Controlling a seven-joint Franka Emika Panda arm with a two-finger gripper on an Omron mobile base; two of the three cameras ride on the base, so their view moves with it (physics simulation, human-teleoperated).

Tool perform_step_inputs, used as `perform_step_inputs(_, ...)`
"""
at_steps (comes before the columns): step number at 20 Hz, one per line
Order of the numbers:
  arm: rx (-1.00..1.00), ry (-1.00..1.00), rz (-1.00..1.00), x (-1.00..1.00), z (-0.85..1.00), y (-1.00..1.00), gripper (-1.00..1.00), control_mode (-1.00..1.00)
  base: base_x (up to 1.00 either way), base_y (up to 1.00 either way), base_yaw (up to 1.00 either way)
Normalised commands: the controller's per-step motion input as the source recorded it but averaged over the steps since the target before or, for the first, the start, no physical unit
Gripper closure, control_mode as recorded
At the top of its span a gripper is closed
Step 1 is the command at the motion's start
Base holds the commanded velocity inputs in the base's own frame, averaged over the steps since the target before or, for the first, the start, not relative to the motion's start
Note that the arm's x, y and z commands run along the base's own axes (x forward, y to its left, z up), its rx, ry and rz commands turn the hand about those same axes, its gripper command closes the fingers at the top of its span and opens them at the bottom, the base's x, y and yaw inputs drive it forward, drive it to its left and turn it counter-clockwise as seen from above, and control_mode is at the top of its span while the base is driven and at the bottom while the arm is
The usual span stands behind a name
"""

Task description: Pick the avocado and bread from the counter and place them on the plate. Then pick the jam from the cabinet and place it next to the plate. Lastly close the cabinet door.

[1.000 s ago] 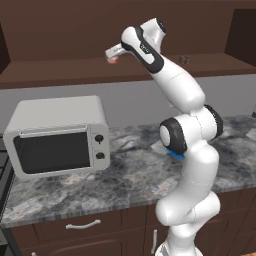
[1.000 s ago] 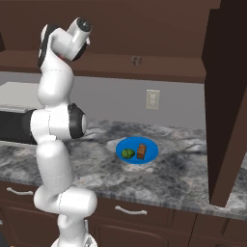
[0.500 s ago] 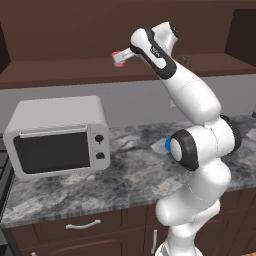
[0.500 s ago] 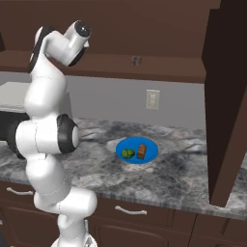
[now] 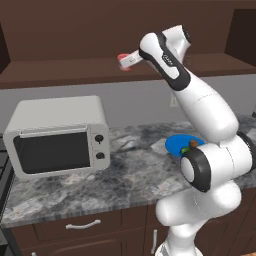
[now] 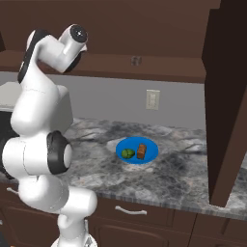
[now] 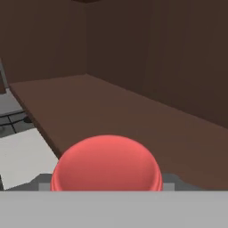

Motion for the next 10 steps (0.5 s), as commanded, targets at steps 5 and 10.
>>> perform_step_inputs(5,0.00,0.00,0.00,-0.51,0.12,-0.16,1.00,-1.00,0.00,0.00,0.00)
perform_step_inputs(10,0.00,0.00,0.00,-0.58,0.00,-0.16,1.00,-1.00,0.00,0.00,0.00)
